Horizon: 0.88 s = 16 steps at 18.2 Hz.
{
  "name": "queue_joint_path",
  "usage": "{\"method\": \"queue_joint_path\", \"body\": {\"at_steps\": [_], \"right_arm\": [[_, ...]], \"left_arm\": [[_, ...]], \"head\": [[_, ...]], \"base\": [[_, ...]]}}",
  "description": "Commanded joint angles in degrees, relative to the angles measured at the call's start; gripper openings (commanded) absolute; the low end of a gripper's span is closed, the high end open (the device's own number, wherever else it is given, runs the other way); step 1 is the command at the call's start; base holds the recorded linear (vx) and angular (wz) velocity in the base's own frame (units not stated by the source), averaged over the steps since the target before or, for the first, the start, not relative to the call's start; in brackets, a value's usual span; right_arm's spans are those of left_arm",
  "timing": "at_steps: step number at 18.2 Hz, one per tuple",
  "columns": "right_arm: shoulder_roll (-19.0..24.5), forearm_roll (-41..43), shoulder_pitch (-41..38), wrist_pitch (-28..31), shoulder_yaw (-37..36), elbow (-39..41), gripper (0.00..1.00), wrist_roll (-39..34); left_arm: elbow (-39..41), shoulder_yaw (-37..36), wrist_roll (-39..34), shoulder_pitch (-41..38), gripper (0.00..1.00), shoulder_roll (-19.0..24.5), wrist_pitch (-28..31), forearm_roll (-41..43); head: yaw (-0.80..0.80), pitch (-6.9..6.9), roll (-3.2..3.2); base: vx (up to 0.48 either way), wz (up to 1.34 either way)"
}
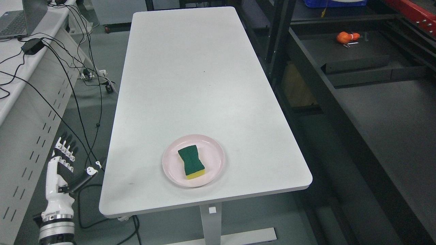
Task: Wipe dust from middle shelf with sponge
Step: 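Raise the left hand from its rest pose toward the table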
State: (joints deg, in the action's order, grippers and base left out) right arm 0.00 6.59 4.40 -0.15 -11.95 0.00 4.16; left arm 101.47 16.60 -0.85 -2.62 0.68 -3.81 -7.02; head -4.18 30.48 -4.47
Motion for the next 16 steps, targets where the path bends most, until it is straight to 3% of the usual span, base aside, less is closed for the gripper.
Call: {"method": "queue_joint_path", "body": {"at_steps": [1, 5, 9, 12, 16], "right_arm": [[-1.0, 0.0, 0.0, 4.2, 0.0, 1.0, 1.00, 0.0], [-1.0, 0.0, 0.0, 4.2, 0.0, 1.0, 1.00, 0.0], [-1.0, 0.0, 0.0, 4.2, 0.0, 1.0, 1.00, 0.0], [-1.0, 0.0, 0.0, 4.2, 0.0, 1.0, 1.00, 0.0], [-1.0, 0.0, 0.0, 4.2, 0.0, 1.0, 1.00, 0.0]], "left_arm": [[0.2, 0.1, 0.1, 0.0, 0.99, 0.9, 0.1, 0.0], [-0.8, 0.7, 2.2, 1.4, 0.99, 2.8, 0.2, 0.0], [-5.2, 0.1, 10.3, 10.2, 0.97, 12.2, -8.6, 3.6], [-7.9, -3.7, 12.4, 15.4, 0.97, 19.3, -15.6, 16.9], [-9.6, -8.2, 12.7, 21.3, 0.97, 23.2, -28.1, 38.0]], "head": [[0.00, 0.00, 0.00], [0.00, 0.00, 0.00], [0.00, 0.00, 0.00], [0.00, 0.00, 0.00], [0.00, 0.00, 0.00]], "base": [[0.000, 0.00], [0.000, 0.00], [0.000, 0.00], [0.000, 0.00], [0.000, 0.00]]}}
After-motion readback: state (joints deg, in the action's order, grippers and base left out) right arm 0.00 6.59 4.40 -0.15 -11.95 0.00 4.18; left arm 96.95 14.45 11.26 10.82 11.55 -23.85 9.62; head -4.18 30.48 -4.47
